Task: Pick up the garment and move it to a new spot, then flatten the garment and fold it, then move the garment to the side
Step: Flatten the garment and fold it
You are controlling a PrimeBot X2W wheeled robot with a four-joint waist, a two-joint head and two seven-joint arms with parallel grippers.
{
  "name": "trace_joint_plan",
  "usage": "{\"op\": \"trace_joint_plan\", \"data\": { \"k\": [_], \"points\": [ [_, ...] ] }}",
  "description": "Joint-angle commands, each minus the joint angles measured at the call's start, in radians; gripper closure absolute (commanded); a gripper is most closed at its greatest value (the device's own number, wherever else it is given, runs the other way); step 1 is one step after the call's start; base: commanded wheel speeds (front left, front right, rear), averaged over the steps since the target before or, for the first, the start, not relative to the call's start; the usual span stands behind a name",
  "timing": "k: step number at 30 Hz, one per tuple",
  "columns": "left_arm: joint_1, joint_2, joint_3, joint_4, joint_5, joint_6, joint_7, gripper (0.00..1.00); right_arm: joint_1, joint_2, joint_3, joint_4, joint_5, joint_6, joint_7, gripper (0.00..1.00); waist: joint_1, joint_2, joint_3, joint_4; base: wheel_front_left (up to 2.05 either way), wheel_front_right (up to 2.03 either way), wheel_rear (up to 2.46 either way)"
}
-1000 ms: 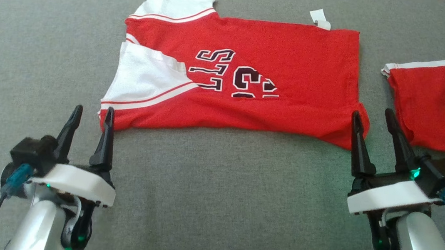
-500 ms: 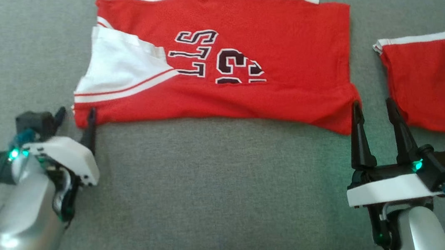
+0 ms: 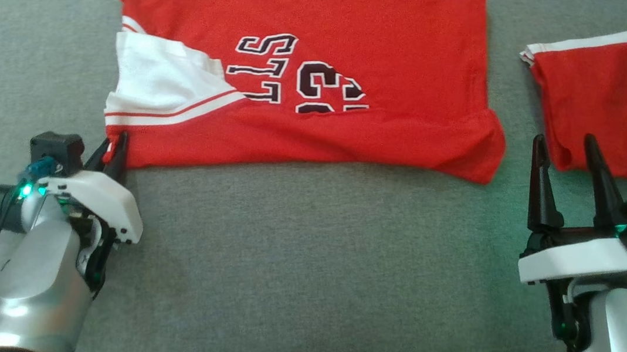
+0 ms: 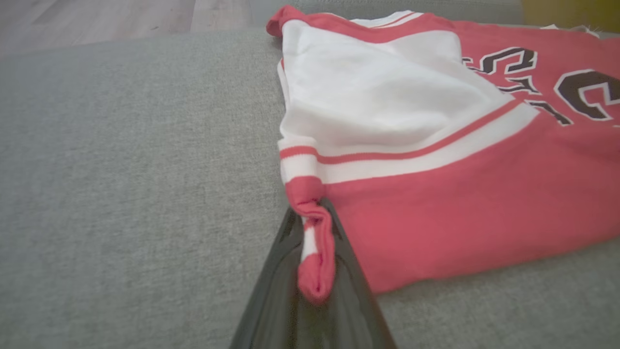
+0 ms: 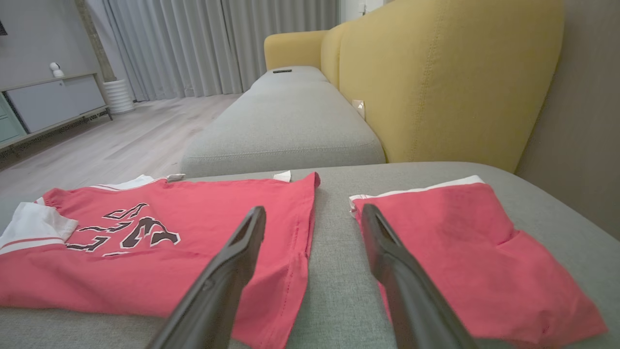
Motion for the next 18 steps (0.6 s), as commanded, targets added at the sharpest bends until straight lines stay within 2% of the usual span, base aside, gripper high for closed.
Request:
{"op": "trace_joint_plan", "data": {
  "k": [1,6,12,18],
  "points": [
    [-0.011,0.029,0.027,-0.014,-0.003,0.006,-0.020,1.00,-0.028,-0.001,0.009,-0.029,-0.014,-0.001,0.009,0.00,-0.0001,0.0000,-0.004,0.013,0.00,0.00,0.00],
    [-0.002,0.019,0.030,-0.108,0.003,0.013,-0.046,1.00,-0.034,0.015,-0.011,0.007,-0.042,-0.001,0.064,0.00,-0.0001,0.0000,-0.019,0.048,0.00,0.00,0.00],
    [0.056,0.014,0.014,-0.283,0.040,0.004,-0.047,1.00,-0.056,0.050,-0.043,0.096,-0.047,-0.001,0.183,0.00,-0.0001,0.0000,-0.029,0.089,0.00,0.00,0.00],
    [0.089,0.016,0.003,-0.352,0.051,-0.005,-0.048,1.00,-0.090,0.073,-0.086,0.168,-0.068,-0.001,0.234,0.00,-0.0001,0.0000,-0.026,0.109,0.00,0.00,0.00]
  ]
}}
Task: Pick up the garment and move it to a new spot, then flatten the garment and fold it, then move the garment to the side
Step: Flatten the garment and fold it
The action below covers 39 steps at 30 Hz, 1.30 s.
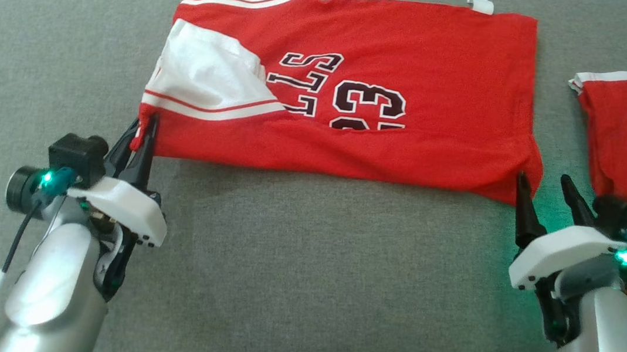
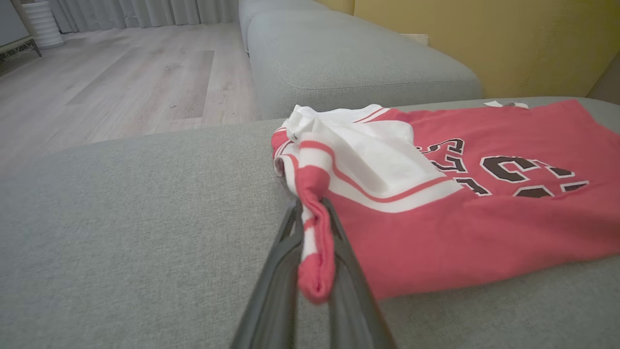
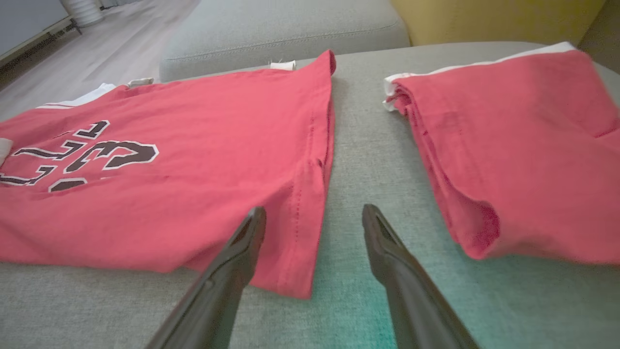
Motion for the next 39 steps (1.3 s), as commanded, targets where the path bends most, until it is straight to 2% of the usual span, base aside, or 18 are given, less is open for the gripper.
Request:
{"op": "trace_joint_plan", "data": {
  "k": [1,12,13,14,15,21,28,34,39],
  "points": [
    [-0.026,0.029,0.031,-0.043,0.007,-0.006,-0.012,1.00,-0.039,0.011,0.017,-0.018,-0.005,-0.001,0.004,0.00,0.0000,0.0000,0.003,0.004,0.00,0.00,0.00],
    [0.001,0.029,0.036,-0.100,0.010,-0.005,-0.012,1.00,-0.118,0.018,0.065,0.183,0.057,-0.001,0.057,0.00,0.0000,0.0000,0.019,0.016,0.00,0.00,0.00],
    [0.003,0.029,0.036,-0.101,0.010,-0.005,-0.012,1.00,-0.124,0.018,0.070,0.202,0.063,-0.001,0.060,0.11,0.0000,0.0000,0.020,0.017,0.00,0.00,0.00],
    [0.004,0.029,0.037,-0.101,0.010,-0.005,-0.012,1.00,-0.129,0.018,0.074,0.220,0.065,-0.001,0.060,0.71,0.0000,0.0000,0.020,0.018,0.00,0.00,0.00],
    [0.006,0.029,0.037,-0.100,0.011,-0.005,-0.012,1.00,-0.133,0.018,0.078,0.233,0.063,-0.001,0.056,1.00,0.0000,0.0000,0.019,0.018,0.00,0.00,0.00],
    [0.018,0.037,0.044,-0.088,0.010,-0.002,-0.012,1.00,-0.141,0.019,0.080,0.251,0.021,-0.001,-0.010,1.00,0.0000,0.0000,0.005,0.011,0.00,0.00,0.00],
    [0.053,0.049,0.053,-0.064,0.004,0.004,-0.012,1.00,-0.102,-0.002,0.090,0.184,-0.022,-0.001,-0.050,1.00,0.0000,0.0000,-0.031,-0.006,0.00,0.00,0.00],
    [0.110,0.050,0.063,-0.056,-0.012,0.011,-0.012,1.00,-0.045,-0.037,0.103,0.100,-0.009,-0.001,-0.015,1.00,0.0000,0.0000,-0.076,-0.013,0.00,0.00,0.00],
    [0.187,0.041,0.043,-0.065,-0.024,0.005,-0.007,1.00,0.043,-0.088,0.114,0.000,0.025,-0.001,0.063,1.00,0.0000,0.0000,-0.131,-0.005,0.00,0.00,0.00]
  ]
}}
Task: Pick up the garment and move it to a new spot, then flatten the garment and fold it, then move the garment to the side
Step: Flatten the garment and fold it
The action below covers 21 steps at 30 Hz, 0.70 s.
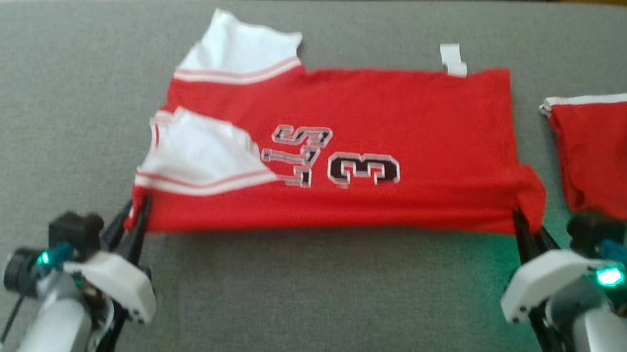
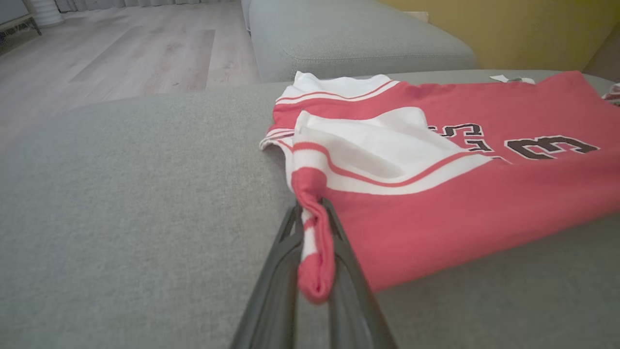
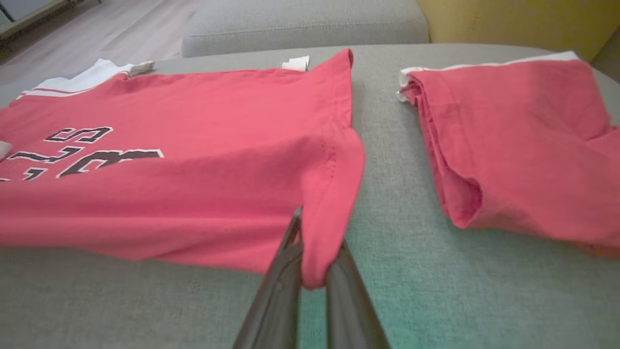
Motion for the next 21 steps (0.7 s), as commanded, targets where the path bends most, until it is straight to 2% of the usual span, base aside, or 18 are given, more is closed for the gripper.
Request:
{"op": "trace_joint_plan", "data": {
  "k": [1,9,16,17,18,19,20,21],
  "points": [
    [-0.008,0.025,0.038,-0.034,-0.007,0.003,-0.005,1.00,0.007,-0.030,0.012,-0.054,0.012,-0.001,0.015,1.00,0.0001,0.0000,-0.021,0.005,0.00,0.00,0.00],
    [0.094,0.024,0.023,-0.088,-0.023,0.003,0.024,1.00,0.119,-0.078,-0.006,-0.181,0.055,-0.001,0.128,1.00,0.0001,0.0000,-0.075,0.011,0.00,0.00,0.00],
    [0.158,0.023,0.002,-0.123,-0.038,0.001,0.071,1.00,0.213,-0.080,-0.042,-0.261,0.080,-0.001,0.213,1.00,0.0001,0.0000,-0.106,0.014,0.00,0.00,0.00],
    [0.159,0.023,0.000,-0.124,-0.039,0.001,0.073,1.00,0.218,-0.077,-0.044,-0.269,0.080,-0.001,0.216,0.73,0.0001,0.0000,-0.107,0.013,0.00,0.00,0.00],
    [0.159,0.023,-0.002,-0.123,-0.038,0.003,0.074,0.68,0.222,-0.071,-0.048,-0.274,0.083,-0.001,0.220,0.00,0.0001,0.0000,-0.108,0.012,0.00,0.00,0.00],
    [0.156,0.024,-0.003,-0.123,-0.035,0.007,0.073,0.55,0.226,-0.065,-0.050,-0.278,0.084,-0.001,0.228,0.00,0.0001,0.0000,-0.109,0.011,0.00,0.00,0.00],
    [0.154,0.024,-0.004,-0.123,-0.032,0.011,0.070,0.18,0.228,-0.061,-0.049,-0.285,0.084,-0.001,0.232,0.00,0.0001,0.0000,-0.109,0.009,0.00,0.00,0.00],
    [0.151,0.025,-0.004,-0.124,-0.031,0.014,0.065,0.00,0.227,-0.055,-0.055,-0.293,0.085,-0.001,0.232,0.00,0.0001,0.0000,-0.106,0.005,0.00,0.00,0.00]
  ]
}}
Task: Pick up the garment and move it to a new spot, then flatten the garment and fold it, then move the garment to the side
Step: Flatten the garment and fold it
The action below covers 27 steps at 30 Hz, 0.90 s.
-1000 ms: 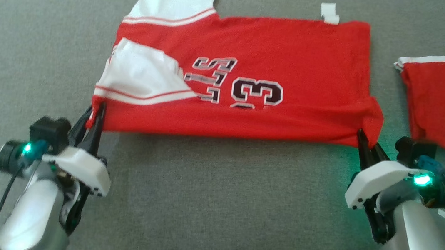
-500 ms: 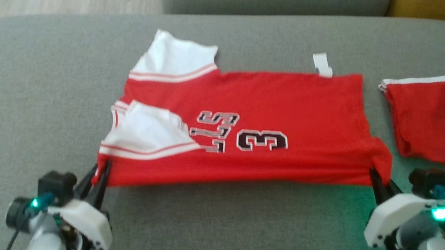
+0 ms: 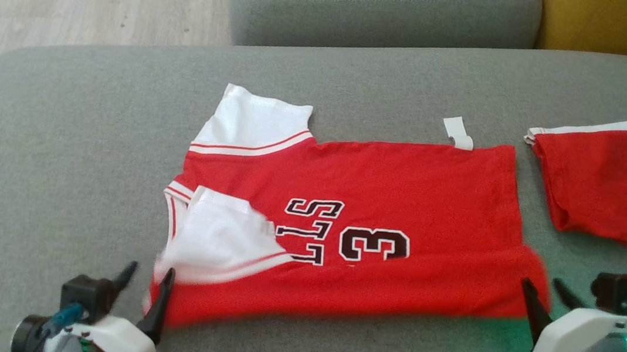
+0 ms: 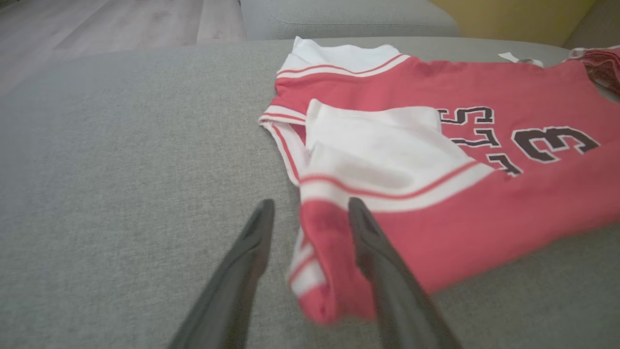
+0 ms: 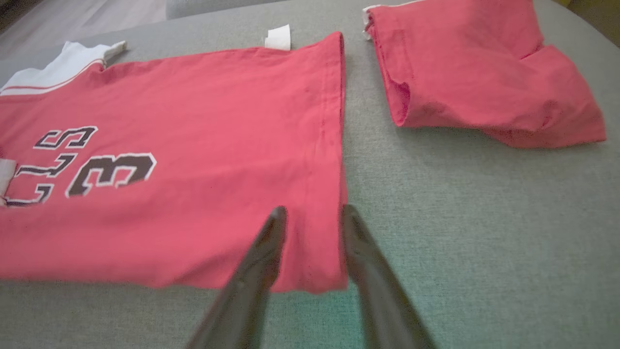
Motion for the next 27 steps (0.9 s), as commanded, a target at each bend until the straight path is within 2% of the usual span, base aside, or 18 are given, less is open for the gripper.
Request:
{"op": "trace_joint_plan", "data": {
  "k": [1,6,11,15,18,22,26,27],
  "points": [
    [-0.047,0.022,0.039,-0.030,0.004,0.011,-0.016,0.00,-0.027,-0.014,-0.002,-0.052,0.001,-0.001,-0.006,0.00,0.0001,-0.0001,0.006,-0.006,0.00,0.00,0.00],
    [-0.093,0.018,0.062,-0.062,0.001,0.029,-0.062,0.00,-0.064,0.018,-0.036,-0.102,-0.024,-0.001,-0.049,0.00,0.0001,-0.0001,0.026,-0.025,0.00,0.00,0.00],
    [-0.183,0.016,0.089,-0.134,-0.009,0.013,-0.083,0.00,-0.139,0.038,-0.046,-0.135,-0.046,-0.001,-0.135,0.00,0.0001,-0.0001,0.067,-0.050,0.00,0.00,0.00],
    [-0.304,0.039,0.092,-0.138,-0.011,-0.014,-0.083,0.00,-0.222,0.039,-0.031,-0.132,-0.057,-0.001,-0.184,0.00,0.0001,-0.0001,0.117,-0.073,0.00,0.00,0.00],
    [-0.433,0.064,0.071,-0.097,-0.031,-0.042,-0.023,0.00,-0.291,0.033,-0.013,-0.119,-0.064,-0.001,-0.201,0.00,0.0001,-0.0001,0.166,-0.087,0.00,0.00,0.00],
    [-0.627,0.134,0.001,0.003,-0.066,-0.064,0.122,0.00,-0.391,0.017,0.026,-0.097,-0.062,-0.001,-0.211,0.00,0.0001,-0.0001,0.241,-0.112,0.00,0.00,0.00],
    [-0.802,0.230,-0.165,0.093,-0.174,-0.066,0.269,0.00,-0.479,0.005,0.065,-0.076,-0.051,-0.001,-0.216,0.00,0.0001,-0.0001,0.307,-0.144,0.00,0.00,0.00],
    [-0.802,0.230,-0.165,0.093,-0.174,-0.066,0.269,0.00,-0.479,0.005,0.065,-0.076,-0.051,-0.001,-0.216,0.00,0.0001,-0.0001,0.307,-0.144,0.00,0.00,0.00]
  ]
}}
